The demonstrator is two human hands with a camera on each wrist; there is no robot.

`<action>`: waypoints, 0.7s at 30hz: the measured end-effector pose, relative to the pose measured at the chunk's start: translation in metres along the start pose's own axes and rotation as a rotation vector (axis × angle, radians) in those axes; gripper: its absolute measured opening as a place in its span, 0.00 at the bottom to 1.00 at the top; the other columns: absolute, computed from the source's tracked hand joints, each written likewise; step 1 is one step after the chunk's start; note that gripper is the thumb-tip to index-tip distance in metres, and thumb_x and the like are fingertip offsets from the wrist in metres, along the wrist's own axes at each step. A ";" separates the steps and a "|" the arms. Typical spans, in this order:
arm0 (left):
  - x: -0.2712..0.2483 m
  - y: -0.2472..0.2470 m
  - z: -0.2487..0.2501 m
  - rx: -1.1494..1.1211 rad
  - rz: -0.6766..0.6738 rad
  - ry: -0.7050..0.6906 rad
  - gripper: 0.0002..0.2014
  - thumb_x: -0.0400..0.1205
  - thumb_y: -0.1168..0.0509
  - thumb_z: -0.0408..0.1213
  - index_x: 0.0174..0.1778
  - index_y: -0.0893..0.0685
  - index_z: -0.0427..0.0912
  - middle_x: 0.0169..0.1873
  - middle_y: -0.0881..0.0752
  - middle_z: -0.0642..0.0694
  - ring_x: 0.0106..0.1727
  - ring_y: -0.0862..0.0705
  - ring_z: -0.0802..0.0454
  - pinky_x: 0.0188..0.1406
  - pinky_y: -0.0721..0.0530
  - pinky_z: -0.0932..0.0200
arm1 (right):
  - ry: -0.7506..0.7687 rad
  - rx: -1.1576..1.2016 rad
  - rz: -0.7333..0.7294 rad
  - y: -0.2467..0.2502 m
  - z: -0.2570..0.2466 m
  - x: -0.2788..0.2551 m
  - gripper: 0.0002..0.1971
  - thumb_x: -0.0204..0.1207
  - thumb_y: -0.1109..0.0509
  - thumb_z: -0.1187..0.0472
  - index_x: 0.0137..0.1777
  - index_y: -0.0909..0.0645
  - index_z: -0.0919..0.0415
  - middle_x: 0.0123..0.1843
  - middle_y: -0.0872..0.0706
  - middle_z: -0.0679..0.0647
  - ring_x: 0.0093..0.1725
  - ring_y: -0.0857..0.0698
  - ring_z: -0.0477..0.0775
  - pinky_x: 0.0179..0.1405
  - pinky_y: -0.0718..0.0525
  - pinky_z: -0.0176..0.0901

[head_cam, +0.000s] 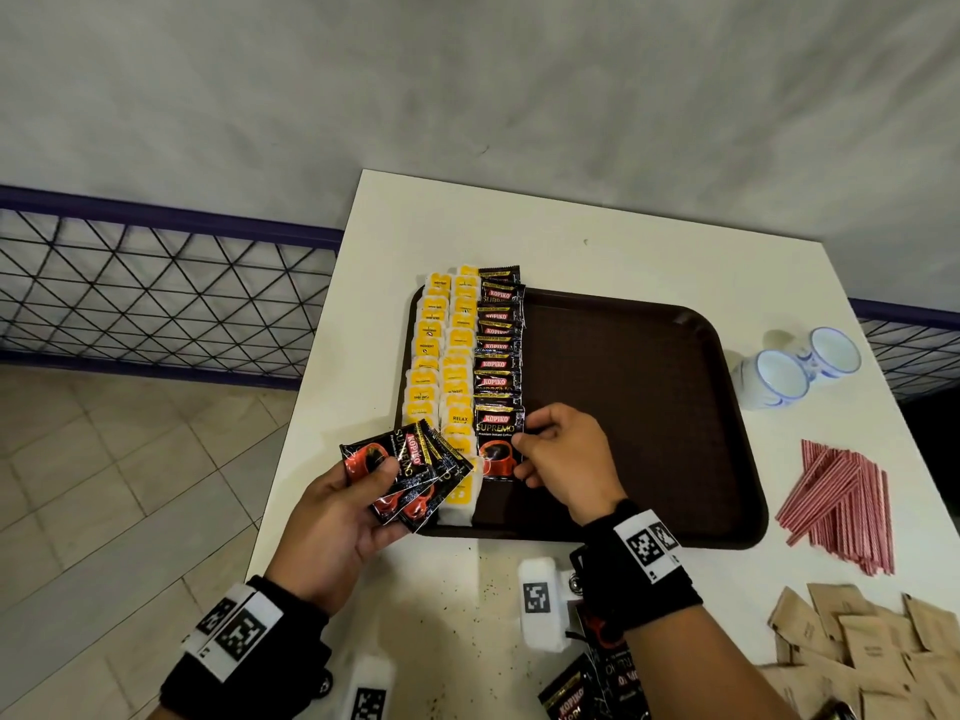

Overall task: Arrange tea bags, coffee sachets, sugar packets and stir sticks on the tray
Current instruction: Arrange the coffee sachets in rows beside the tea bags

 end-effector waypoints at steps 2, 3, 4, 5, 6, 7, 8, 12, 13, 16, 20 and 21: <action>0.000 -0.001 0.000 0.000 -0.008 -0.004 0.13 0.83 0.34 0.31 0.63 0.15 0.36 0.57 0.08 0.37 0.56 0.08 0.38 0.57 0.10 0.38 | 0.005 0.004 0.002 0.001 -0.001 -0.001 0.06 0.79 0.27 0.66 0.52 0.20 0.59 0.35 0.11 0.58 0.30 0.11 0.54 0.27 0.15 0.42; 0.001 -0.001 0.000 -0.002 -0.010 -0.006 0.12 0.83 0.34 0.31 0.62 0.14 0.37 0.56 0.08 0.38 0.55 0.08 0.39 0.55 0.09 0.40 | 0.006 0.008 0.003 0.002 -0.002 -0.001 0.06 0.79 0.27 0.66 0.51 0.20 0.59 0.36 0.11 0.58 0.30 0.11 0.54 0.27 0.15 0.42; 0.001 -0.002 0.000 -0.002 -0.012 -0.007 0.12 0.83 0.34 0.31 0.62 0.14 0.37 0.57 0.08 0.37 0.55 0.08 0.39 0.54 0.09 0.40 | 0.007 0.011 0.004 0.003 -0.002 -0.002 0.06 0.79 0.27 0.66 0.51 0.20 0.59 0.35 0.11 0.58 0.29 0.11 0.54 0.27 0.15 0.42; 0.001 -0.002 0.000 -0.002 -0.014 -0.006 0.12 0.83 0.34 0.31 0.61 0.14 0.37 0.57 0.08 0.37 0.55 0.08 0.39 0.54 0.09 0.41 | 0.007 0.014 0.004 0.003 -0.003 -0.002 0.06 0.79 0.26 0.66 0.51 0.20 0.59 0.35 0.11 0.57 0.29 0.11 0.54 0.27 0.15 0.42; 0.002 -0.003 -0.001 -0.002 -0.017 -0.006 0.11 0.83 0.34 0.30 0.60 0.14 0.38 0.57 0.08 0.37 0.54 0.08 0.39 0.53 0.09 0.41 | 0.006 0.018 0.005 0.004 -0.002 -0.002 0.06 0.78 0.26 0.66 0.51 0.20 0.59 0.35 0.11 0.57 0.29 0.10 0.55 0.28 0.15 0.43; 0.002 -0.004 -0.001 -0.003 -0.024 -0.007 0.11 0.84 0.34 0.30 0.60 0.13 0.38 0.56 0.08 0.37 0.53 0.07 0.40 0.51 0.08 0.43 | 0.004 0.023 0.004 0.004 -0.002 -0.002 0.06 0.78 0.26 0.66 0.51 0.20 0.59 0.36 0.11 0.57 0.30 0.10 0.55 0.28 0.15 0.43; 0.002 -0.004 -0.001 -0.005 -0.030 -0.009 0.10 0.84 0.34 0.30 0.60 0.13 0.38 0.56 0.08 0.37 0.52 0.07 0.41 0.49 0.07 0.45 | 0.002 0.031 0.003 0.005 -0.001 -0.001 0.06 0.78 0.26 0.66 0.51 0.20 0.59 0.37 0.10 0.57 0.31 0.10 0.56 0.29 0.14 0.44; 0.003 -0.006 -0.001 -0.004 -0.052 -0.031 0.12 0.82 0.33 0.30 0.60 0.13 0.38 0.56 0.08 0.36 0.51 0.07 0.42 0.43 0.06 0.50 | -0.008 0.052 0.003 0.007 0.001 -0.002 0.07 0.78 0.25 0.66 0.52 0.19 0.60 0.39 0.10 0.59 0.32 0.09 0.57 0.32 0.12 0.47; 0.003 -0.006 -0.001 -0.001 -0.057 -0.042 0.12 0.81 0.32 0.31 0.60 0.13 0.38 0.56 0.08 0.36 0.51 0.07 0.41 0.43 0.06 0.49 | -0.008 0.058 0.009 0.008 0.001 -0.002 0.07 0.78 0.25 0.66 0.53 0.19 0.60 0.39 0.10 0.59 0.33 0.09 0.57 0.32 0.11 0.47; 0.003 -0.009 0.001 0.018 -0.086 -0.095 0.18 0.77 0.31 0.33 0.64 0.13 0.44 0.57 0.08 0.39 0.52 0.07 0.42 0.42 0.07 0.49 | 0.041 0.008 0.080 0.017 -0.002 -0.005 0.07 0.77 0.24 0.63 0.52 0.19 0.57 0.39 0.11 0.56 0.32 0.10 0.52 0.33 0.11 0.47; 0.003 -0.014 0.004 0.020 -0.104 -0.159 0.22 0.75 0.29 0.34 0.67 0.14 0.47 0.59 0.09 0.43 0.56 0.08 0.39 0.46 0.07 0.44 | 0.197 0.035 0.049 0.017 -0.026 -0.026 0.03 0.77 0.24 0.61 0.46 0.15 0.54 0.36 0.11 0.52 0.30 0.12 0.49 0.29 0.17 0.40; 0.003 -0.016 0.005 0.016 -0.100 -0.173 0.22 0.75 0.29 0.34 0.67 0.14 0.47 0.59 0.09 0.43 0.56 0.08 0.39 0.44 0.08 0.45 | 0.219 0.063 -0.031 0.009 -0.034 -0.034 0.02 0.77 0.23 0.61 0.46 0.14 0.55 0.36 0.11 0.53 0.30 0.12 0.49 0.27 0.19 0.38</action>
Point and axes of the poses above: each hand's wrist, its own x-axis towards the middle knuckle, its own y-axis out of the back of the hand, z = x × y, the point moved 6 cm from there along x, towards the middle knuckle
